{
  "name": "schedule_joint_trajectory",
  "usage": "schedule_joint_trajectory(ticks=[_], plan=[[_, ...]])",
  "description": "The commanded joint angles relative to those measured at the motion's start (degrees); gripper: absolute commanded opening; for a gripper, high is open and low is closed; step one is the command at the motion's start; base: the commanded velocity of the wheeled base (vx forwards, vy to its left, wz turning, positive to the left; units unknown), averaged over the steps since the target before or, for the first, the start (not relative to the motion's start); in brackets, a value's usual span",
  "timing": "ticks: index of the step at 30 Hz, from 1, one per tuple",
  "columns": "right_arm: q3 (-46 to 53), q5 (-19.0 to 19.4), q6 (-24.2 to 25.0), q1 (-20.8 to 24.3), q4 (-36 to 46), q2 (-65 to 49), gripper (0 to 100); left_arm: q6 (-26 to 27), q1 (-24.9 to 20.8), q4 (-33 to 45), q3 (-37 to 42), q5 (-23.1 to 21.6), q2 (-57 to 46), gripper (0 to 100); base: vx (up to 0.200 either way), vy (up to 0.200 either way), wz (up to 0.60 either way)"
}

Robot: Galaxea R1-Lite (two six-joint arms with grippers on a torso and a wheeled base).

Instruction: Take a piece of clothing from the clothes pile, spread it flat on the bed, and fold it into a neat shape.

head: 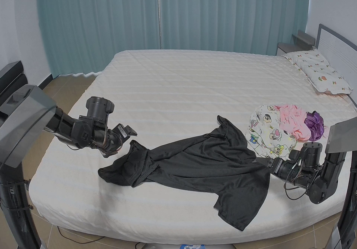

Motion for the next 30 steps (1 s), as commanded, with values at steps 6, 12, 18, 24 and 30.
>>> schedule_joint_trajectory(ticks=[6, 12, 18, 24, 30], plan=[[1.1, 0.0, 0.2, 1.7, -0.1, 0.9, 100, 4.2, -5.7, 5.4, -11.5, 4.2, 11.9, 100, 0.0, 0.0, 0.0], [1.1, -0.1, 0.1, 1.8, -0.1, 0.8, 100, 8.5, -6.0, 5.4, -12.1, 9.9, 14.6, 100, 0.0, 0.0, 0.0], [1.1, -0.1, 0.1, 1.8, 0.0, 0.9, 100, 11.6, -5.9, 5.3, -12.1, 15.3, 15.6, 0, 0.0, 0.0, 0.0], [1.3, -0.1, 0.1, 1.7, 0.0, 1.0, 100, 12.9, -4.4, 5.3, -12.2, 19.3, 14.9, 0, 0.0, 0.0, 0.0], [2.1, -0.1, -0.2, 2.2, 0.0, 0.9, 100, 12.8, -0.5, 5.2, -15.1, 21.1, 12.1, 0, 0.0, 0.0, 0.0]])
